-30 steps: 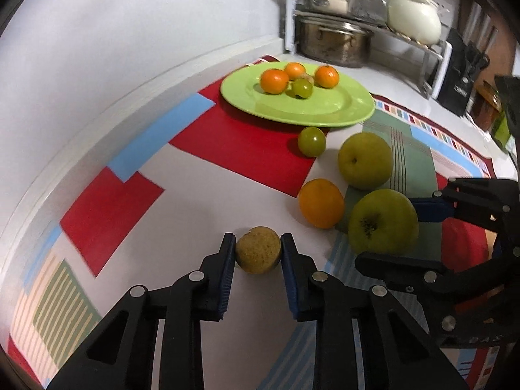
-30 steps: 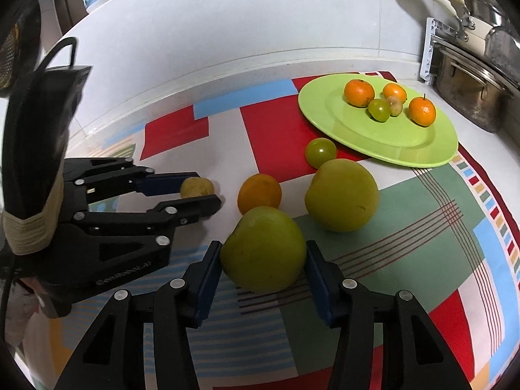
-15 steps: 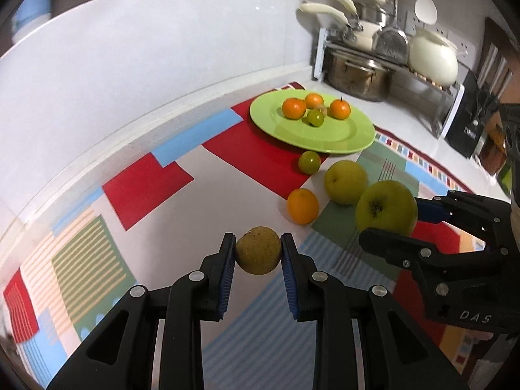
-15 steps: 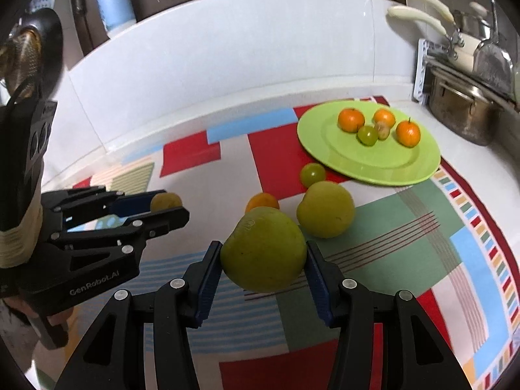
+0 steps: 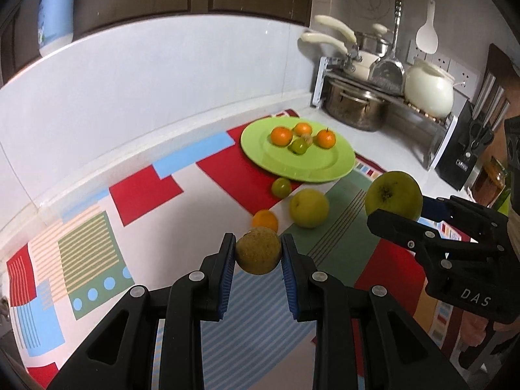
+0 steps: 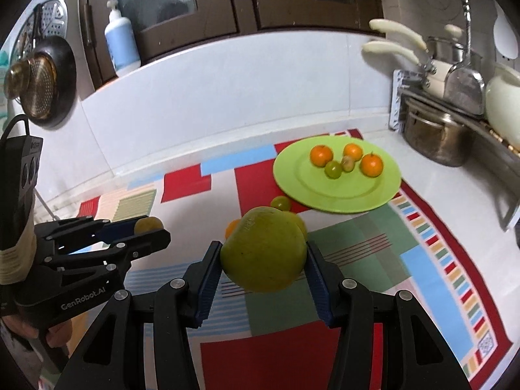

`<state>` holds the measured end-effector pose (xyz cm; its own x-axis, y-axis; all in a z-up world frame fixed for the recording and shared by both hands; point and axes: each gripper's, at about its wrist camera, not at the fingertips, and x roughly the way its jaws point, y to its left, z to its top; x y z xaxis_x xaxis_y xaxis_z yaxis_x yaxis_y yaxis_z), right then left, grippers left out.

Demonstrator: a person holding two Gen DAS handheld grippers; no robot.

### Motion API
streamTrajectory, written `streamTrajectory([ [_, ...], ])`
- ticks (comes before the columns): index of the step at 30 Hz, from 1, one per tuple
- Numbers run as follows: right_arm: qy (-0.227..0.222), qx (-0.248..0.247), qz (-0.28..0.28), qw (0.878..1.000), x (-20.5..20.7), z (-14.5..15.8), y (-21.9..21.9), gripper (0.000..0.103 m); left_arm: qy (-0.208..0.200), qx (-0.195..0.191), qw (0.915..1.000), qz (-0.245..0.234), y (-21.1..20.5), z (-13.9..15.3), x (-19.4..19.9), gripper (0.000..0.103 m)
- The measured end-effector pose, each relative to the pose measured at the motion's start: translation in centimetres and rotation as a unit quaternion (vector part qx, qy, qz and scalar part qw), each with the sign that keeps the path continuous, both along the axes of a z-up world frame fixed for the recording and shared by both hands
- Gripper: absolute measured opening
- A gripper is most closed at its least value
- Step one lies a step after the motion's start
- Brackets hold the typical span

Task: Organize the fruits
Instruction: 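Carry the brown fruit in the left tool and the pear in the right tool over the plate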

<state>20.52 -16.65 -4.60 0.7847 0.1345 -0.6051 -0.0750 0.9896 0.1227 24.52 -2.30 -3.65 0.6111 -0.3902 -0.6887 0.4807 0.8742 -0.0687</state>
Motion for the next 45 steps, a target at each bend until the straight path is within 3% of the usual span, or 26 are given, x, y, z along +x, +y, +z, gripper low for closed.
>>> streamTrajectory([
  [21, -0.043, -0.003, 0.000, 0.999, 0.9, 4.2, -5.4, 0.051, -0.049, -0.013, 0.9986, 0.012, -5.4, 4.8, 1.1, 0.028],
  [34, -0.046, -0.006, -0.001, 0.999, 4.2, 4.7, -8.5, 0.051, -0.048, -0.012, 0.9987, 0.013, -8.9, 5.0, 4.8, 0.028],
  [45, -0.037, 0.000, -0.004, 0.999, 8.3, 3.7, -11.1, 0.051, -0.029, -0.001, 0.9995, 0.009, -11.8, 3.2, 9.3, 0.028],
])
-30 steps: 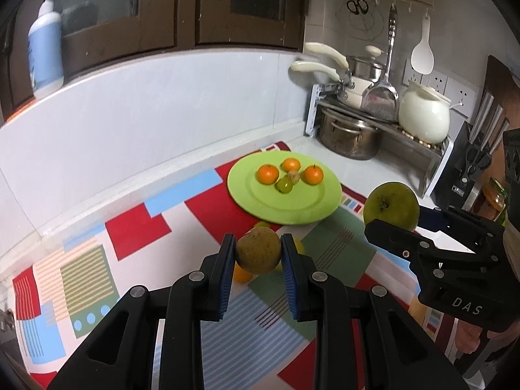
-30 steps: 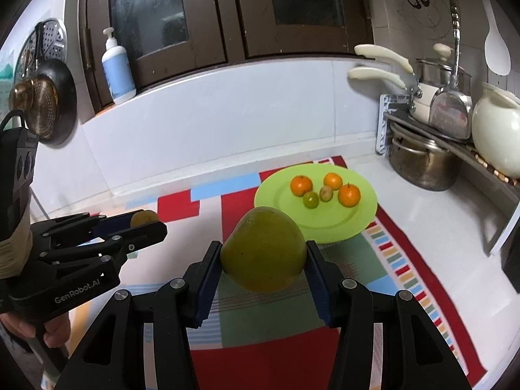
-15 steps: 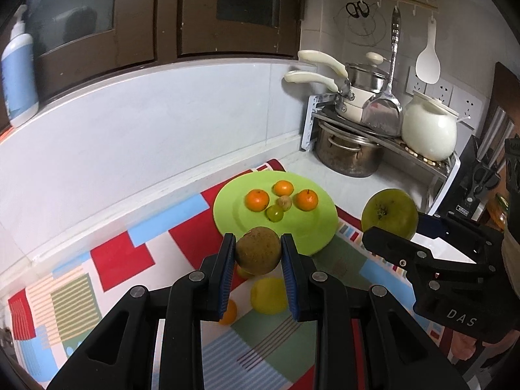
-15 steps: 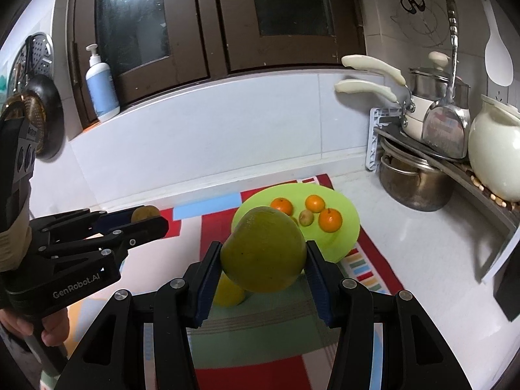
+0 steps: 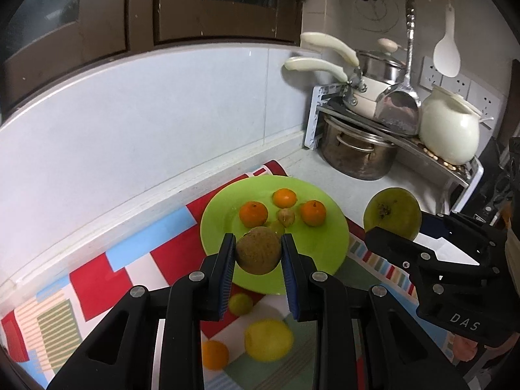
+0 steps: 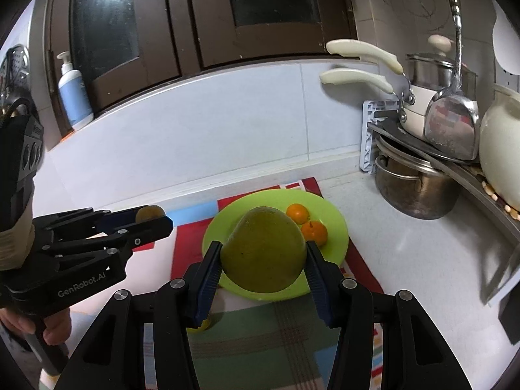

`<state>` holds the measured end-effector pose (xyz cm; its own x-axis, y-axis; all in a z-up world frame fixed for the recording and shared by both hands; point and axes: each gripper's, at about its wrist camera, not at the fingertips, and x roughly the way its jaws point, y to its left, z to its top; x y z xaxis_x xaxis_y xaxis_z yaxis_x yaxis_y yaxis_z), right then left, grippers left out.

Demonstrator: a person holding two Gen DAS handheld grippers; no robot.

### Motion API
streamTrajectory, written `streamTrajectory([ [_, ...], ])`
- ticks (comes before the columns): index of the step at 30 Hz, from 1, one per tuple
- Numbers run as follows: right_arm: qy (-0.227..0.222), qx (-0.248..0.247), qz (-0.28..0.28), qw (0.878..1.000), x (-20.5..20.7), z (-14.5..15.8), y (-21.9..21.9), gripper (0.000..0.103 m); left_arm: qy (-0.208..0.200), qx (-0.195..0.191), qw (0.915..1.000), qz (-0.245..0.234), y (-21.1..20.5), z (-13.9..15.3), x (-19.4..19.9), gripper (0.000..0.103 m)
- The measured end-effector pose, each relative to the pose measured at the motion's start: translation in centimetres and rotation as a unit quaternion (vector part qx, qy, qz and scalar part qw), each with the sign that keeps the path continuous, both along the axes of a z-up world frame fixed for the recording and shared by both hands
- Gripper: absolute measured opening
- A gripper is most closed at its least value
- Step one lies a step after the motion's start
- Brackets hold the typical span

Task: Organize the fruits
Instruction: 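Carry the brown fruit in the left tool and the pear in the right tool over the plate, then lower both fruits onto the plate and open both tools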

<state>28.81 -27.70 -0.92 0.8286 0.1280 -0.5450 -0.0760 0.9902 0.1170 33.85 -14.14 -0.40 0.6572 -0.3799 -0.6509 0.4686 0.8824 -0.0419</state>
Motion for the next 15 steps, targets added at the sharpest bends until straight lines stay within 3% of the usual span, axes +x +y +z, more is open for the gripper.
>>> streamTrajectory([
  [15, 0.046, 0.004, 0.001, 0.999, 6.6, -4.6, -2.6, 0.051, 0.053, 0.033, 0.9979, -0.013, -2.4, -5.2, 7.0, 0.028],
])
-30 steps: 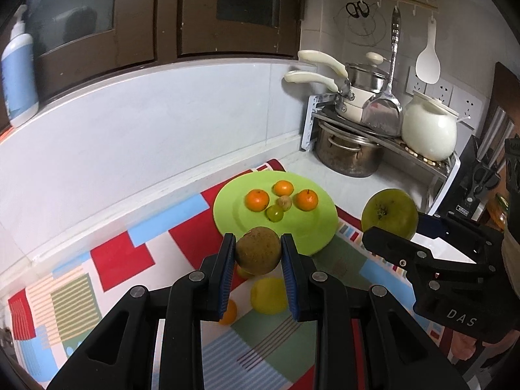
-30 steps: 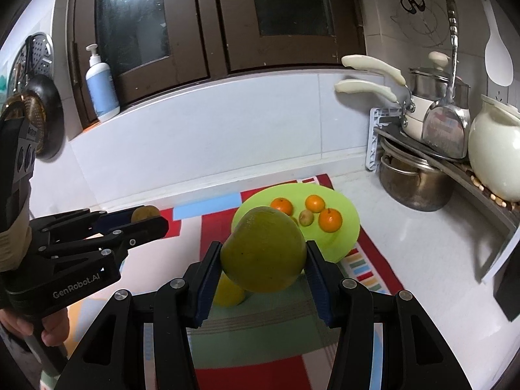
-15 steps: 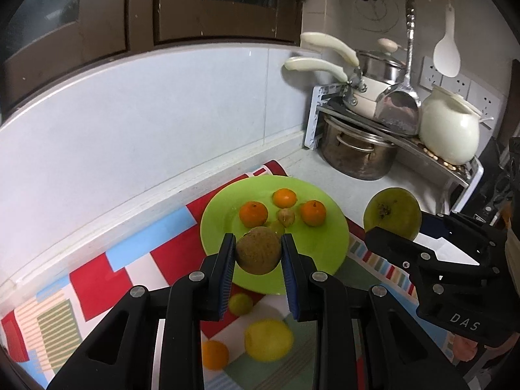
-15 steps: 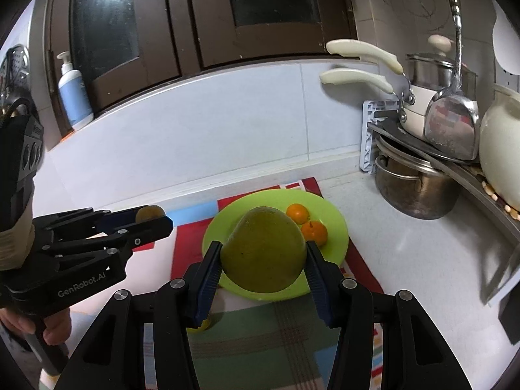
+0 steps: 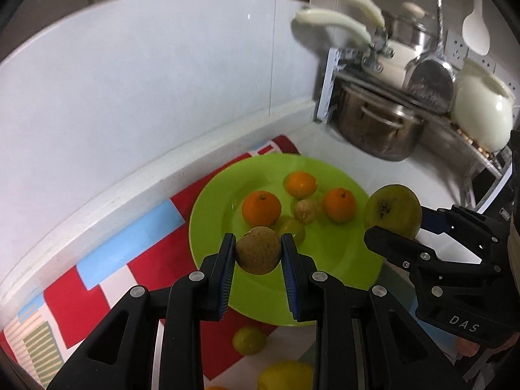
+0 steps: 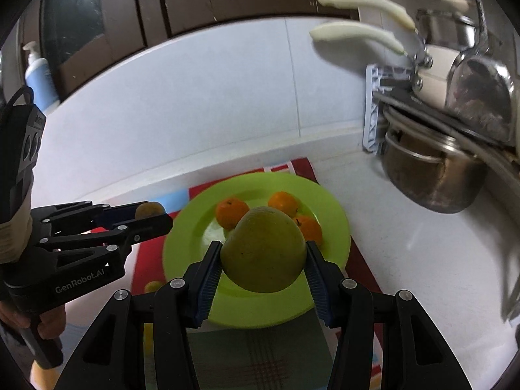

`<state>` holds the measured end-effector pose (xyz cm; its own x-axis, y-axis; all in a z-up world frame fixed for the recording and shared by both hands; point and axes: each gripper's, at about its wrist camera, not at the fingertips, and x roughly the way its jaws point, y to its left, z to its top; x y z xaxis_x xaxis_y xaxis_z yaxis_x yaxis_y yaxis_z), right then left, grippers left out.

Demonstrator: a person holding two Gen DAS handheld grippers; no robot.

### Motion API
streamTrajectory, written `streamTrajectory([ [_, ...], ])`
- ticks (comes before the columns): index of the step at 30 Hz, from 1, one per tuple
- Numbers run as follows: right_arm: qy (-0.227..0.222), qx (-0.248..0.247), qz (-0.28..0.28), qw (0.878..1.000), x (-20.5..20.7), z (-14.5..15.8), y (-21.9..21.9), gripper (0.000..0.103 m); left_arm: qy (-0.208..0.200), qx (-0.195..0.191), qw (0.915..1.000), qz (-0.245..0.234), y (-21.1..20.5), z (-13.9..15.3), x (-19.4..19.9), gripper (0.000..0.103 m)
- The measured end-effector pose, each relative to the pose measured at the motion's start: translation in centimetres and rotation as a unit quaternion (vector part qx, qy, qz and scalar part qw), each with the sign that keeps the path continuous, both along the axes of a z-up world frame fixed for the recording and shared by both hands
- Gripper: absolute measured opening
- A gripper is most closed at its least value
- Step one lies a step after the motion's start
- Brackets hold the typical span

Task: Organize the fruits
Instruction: 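Lower both fruits onto the plate and open both tools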

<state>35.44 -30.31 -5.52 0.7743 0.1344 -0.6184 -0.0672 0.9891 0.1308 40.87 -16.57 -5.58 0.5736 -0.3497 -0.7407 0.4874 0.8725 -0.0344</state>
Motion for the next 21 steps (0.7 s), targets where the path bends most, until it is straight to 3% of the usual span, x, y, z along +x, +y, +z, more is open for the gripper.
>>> streamTrajectory([
  [9, 0.031, 0.000, 0.001, 1.000, 2.2, -2.8, -0.5, 0.051, 0.045, -0.001, 0.9989, -0.014, -1.1, -2.9, 2.5, 0.028],
  [13, 0.039, 0.004, -0.002, 0.999, 2.7, -3.5, -0.8, 0.051, 0.036, 0.000, 0.9994, -0.002, -1.0, -2.9, 2.8, 0.046],
  [15, 0.034, 0.006, -0.008, 0.999, 2.7, -3.3, -0.9, 0.055, 0.035, -0.002, 0.9994, -0.002, -0.7, -2.7, 2.6, 0.047],
  [17, 0.028, 0.004, -0.016, 0.999, 2.6, -2.8, -1.0, 0.066, 0.028, 0.001, 0.9996, 0.005, -0.3, -2.3, 2.3, 0.049],
  [21, 0.006, -0.007, -0.027, 1.000, 1.5, -1.4, -0.9, 0.066, -0.001, 0.009, 0.9998, 0.018, 0.8, -0.8, 0.7, 0.053],
])
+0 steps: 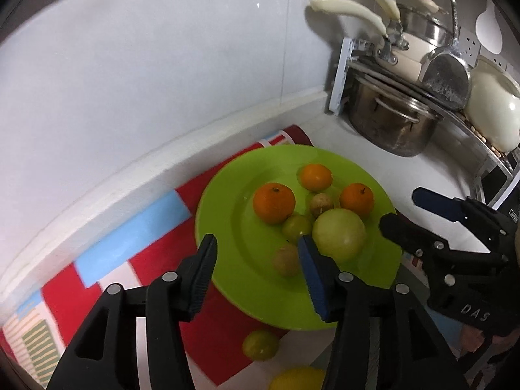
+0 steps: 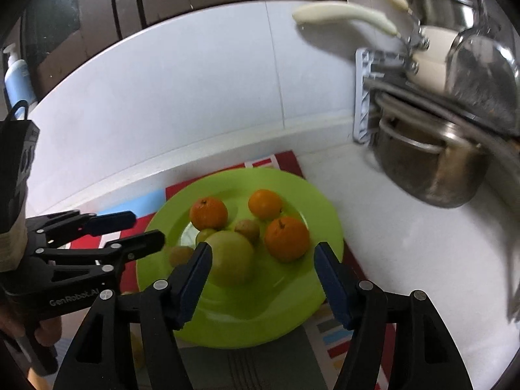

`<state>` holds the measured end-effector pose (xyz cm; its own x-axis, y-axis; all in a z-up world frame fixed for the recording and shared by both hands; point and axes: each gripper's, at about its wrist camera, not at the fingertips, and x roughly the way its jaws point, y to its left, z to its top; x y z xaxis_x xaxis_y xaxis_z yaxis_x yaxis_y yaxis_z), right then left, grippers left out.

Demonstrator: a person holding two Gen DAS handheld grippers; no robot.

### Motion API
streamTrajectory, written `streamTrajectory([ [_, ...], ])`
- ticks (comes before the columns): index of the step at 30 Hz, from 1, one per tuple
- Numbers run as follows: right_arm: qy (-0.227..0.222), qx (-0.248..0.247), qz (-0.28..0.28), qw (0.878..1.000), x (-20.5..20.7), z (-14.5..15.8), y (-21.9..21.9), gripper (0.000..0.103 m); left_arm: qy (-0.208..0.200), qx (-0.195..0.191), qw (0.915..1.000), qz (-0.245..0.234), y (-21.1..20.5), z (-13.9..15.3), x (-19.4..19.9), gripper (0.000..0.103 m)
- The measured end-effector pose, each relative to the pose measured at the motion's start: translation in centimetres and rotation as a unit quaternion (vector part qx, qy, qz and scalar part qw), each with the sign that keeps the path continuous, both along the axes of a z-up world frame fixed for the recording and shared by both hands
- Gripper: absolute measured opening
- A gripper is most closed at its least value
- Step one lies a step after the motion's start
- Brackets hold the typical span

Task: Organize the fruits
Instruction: 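Lower both fruits onto the plate and open both tools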

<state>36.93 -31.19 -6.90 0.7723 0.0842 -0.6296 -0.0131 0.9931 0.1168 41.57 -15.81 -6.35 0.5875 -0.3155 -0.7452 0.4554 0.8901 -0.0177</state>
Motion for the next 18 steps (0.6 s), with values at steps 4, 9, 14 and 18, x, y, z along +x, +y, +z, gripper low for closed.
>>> streamTrajectory([
  [4, -0.014, -0.003, -0.004, 1.000, -1.5, 1.4, 0.4, 0.067, -0.027, -0.004, 0.9996, 0.007, 1.2, 2.2, -2.1, 0.061],
  [9, -0.041, -0.007, -0.008, 0.999, -4.0, 3.6, 1.3, 0.072, -0.057, -0.002, 0.9983, 0.014, 2.7, 4.9, -4.9, 0.067],
  [14, -0.072, -0.021, -0.005, 0.997, -6.7, 5.8, 2.9, 0.078, -0.076, -0.004, 0.9968, 0.023, 4.2, 6.9, -7.5, 0.073],
  [18, -0.084, -0.024, 0.004, 0.996, -8.6, 6.9, 4.2, 0.078, -0.092, -0.007, 0.9953, 0.031, 5.5, 8.0, -9.6, 0.077],
])
